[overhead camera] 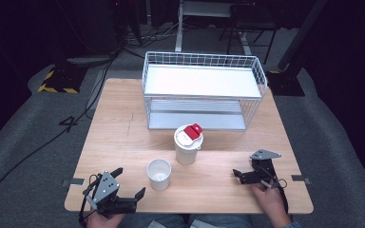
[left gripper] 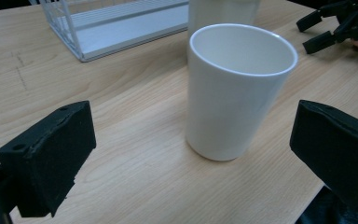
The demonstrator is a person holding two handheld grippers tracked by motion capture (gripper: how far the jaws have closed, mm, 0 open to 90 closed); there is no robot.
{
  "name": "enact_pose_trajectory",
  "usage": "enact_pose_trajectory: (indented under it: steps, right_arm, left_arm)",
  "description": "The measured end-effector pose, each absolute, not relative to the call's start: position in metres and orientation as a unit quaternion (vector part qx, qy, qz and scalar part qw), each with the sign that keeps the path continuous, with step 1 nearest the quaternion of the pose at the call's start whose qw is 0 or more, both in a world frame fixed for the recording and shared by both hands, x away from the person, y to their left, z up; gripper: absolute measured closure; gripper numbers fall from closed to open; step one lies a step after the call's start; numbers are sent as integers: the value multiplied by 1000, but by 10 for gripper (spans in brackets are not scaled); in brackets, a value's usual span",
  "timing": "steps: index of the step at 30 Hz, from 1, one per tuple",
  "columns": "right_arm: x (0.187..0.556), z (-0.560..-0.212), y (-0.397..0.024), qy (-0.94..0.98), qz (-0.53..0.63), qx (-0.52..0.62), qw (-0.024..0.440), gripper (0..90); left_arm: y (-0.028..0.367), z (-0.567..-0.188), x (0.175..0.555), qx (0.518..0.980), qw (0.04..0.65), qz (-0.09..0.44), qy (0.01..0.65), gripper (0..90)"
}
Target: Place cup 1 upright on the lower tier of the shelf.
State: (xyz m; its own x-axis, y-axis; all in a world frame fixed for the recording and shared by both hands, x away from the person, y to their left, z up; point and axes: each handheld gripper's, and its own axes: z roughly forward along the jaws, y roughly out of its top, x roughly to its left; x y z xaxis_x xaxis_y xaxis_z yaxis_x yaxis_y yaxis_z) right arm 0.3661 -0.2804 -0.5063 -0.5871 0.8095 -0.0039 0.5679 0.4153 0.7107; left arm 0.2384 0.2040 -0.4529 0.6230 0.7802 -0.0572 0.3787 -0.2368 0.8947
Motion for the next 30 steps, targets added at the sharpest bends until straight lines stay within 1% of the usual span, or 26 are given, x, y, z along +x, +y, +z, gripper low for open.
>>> enact_pose_trajectory:
  steps: [11,17,20,26,30]
  right_arm:
    - [366,-506,-280,822,341,419,177,2]
    - [366,-506,-280,823,341,419,179,4]
    - [366,-506,-280,822,341,419,179,4]
    - [365,-506,-279,821,341,421,180,5]
    - [365,-506,-279,821,340,422,180,5]
  left_arm:
    - [184,-461,241,767,496,202,354,6]
    - [172,-468,249,775,483,194,358,6]
    - [168,-472,254,773,490,182,360,7]
    - [162,-477,261,770,503,158,360,29]
    - [157,-481,265,775,502,155,351,51]
